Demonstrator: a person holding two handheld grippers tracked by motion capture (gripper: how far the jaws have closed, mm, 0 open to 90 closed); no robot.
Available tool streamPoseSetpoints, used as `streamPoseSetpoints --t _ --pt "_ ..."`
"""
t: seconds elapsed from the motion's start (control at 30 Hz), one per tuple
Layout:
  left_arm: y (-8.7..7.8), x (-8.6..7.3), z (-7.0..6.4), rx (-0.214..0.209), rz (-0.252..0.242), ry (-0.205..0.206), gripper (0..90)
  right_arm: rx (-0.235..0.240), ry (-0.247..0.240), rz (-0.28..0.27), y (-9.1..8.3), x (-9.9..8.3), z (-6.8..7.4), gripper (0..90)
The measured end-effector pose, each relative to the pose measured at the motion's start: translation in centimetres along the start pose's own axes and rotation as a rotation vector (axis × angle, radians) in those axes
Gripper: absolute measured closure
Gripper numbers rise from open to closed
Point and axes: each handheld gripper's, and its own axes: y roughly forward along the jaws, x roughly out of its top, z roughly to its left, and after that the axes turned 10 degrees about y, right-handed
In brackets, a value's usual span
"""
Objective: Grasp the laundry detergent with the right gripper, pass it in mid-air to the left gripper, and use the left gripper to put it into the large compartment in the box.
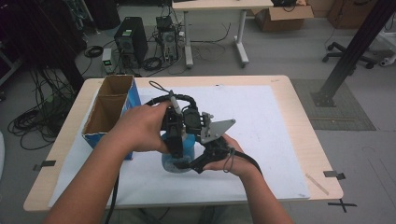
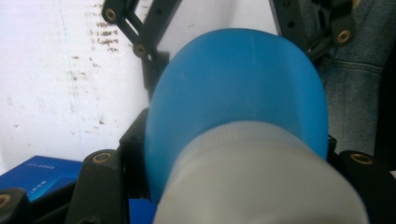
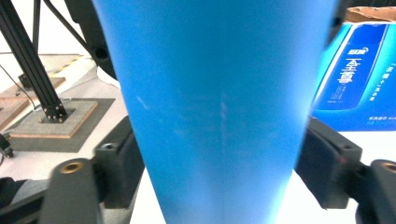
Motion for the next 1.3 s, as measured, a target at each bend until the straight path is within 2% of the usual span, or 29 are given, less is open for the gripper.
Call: streamPoseSetpoints --t 0.2,0.3,0.37,0.4,0.47,0.53,0.57,0.63,0.67,0.7,0.73,0.77,0.87,0.93,1.0,1.03,1.07,1.1,1.13,1.17,1.27,1.3 --pt "0.0 0.0 0.2 -0.013 0.005 -0.014 38.8 -0.025 0.017 -0.003 -0.6 -0.1 -0.1 11.9" --pt "0.0 0.2 0.3 -0.015 0.011 -0.012 38.7 -0.03 0.017 -0.007 -0.8 -0.1 -0.1 10.0" --pt "0.0 0.3 0.4 -0.017 0.012 -0.009 38.7 -0.033 0.018 -0.01 -0.9 -0.1 -0.2 7.2" --pt "0.0 0.4 0.4 -0.022 0.012 -0.016 38.7 -0.033 0.03 -0.01 -1.0 -0.1 -0.2 2.8" --pt "-0.1 0.4 0.4 -0.021 0.012 -0.016 38.7 -0.034 0.033 -0.01 -1.1 0.0 -0.2 1.4" --pt "-0.2 0.5 0.7 -0.037 0.012 -0.053 38.7 -0.024 0.053 -0.006 -1.4 0.0 -0.3 0.3" --pt "-0.2 0.5 0.7 -0.037 0.012 -0.053 38.7 -0.024 0.053 -0.006 -1.4 0.0 -0.3 0.3" --pt "-0.3 0.5 0.9 -0.05 0.014 -0.086 38.7 -0.037 0.062 -0.005 -1.7 0.0 -0.3 0.3" --pt "-0.4 0.4 1.1 -0.064 0.008 -0.117 38.7 -0.05 0.053 0.006 -2.4 0.1 -0.2 0.3" --pt "-0.4 0.4 1.1 -0.064 0.008 -0.117 38.7 -0.05 0.053 0.006 -2.4 0.1 -0.2 0.3" --pt "-0.4 0.4 1.2 -0.068 0.003 -0.131 38.7 -0.065 0.035 0.014 -3.2 0.2 -0.2 0.3" --pt "-0.6 0.3 1.3 -0.077 0.006 -0.148 38.7 -0.065 0.035 0.014 -3.2 0.2 -0.2 0.3" --pt "-0.8 0.2 1.7 -0.081 0.007 -0.202 38.7 -0.097 0.036 0.026 -4.9 0.4 0.0 0.3" --pt "-0.9 0.1 1.8 -0.077 0.011 -0.23 38.7 -0.12 0.028 0.033 -6.2 0.6 0.2 0.3" --pt "-1.1 0.0 2.1 -0.077 0.019 -0.275 38.7 -0.152 0.012 0.054 -7.4 0.7 0.4 0.3" --pt "-1.2 -0.1 2.3 -0.076 0.02 -0.301 38.6 -0.164 0.009 0.066 -7.9 0.8 0.5 0.3" --pt "-1.5 -0.5 2.8 -0.076 0.022 -0.358 38.6 -0.203 0.001 0.101 -9.4 1.0 0.7 0.4" --pt "-1.5 -0.5 2.8 -0.076 0.022 -0.358 38.6 -0.203 0.001 0.101 -9.4 1.0 0.7 0.4" --pt "-1.8 -0.9 3.3 -0.076 0.019 -0.41 38.6 -0.235 -0.001 0.124 -10.6 1.1 0.8 0.3" --pt "-1.8 -0.9 3.3 -0.076 0.019 -0.41 38.7 -0.235 -0.001 0.124 -10.6 1.1 0.8 0.3" --pt "-2.3 -1.8 4.2 -0.082 0.001 -0.515 38.6 -0.283 -0.003 0.163 -12.8 1.3 1.1 0.6" --pt "-2.6 -2.2 4.6 -0.088 -0.009 -0.569 38.6 -0.283 -0.003 0.163 -12.8 1.3 1.1 0.6"
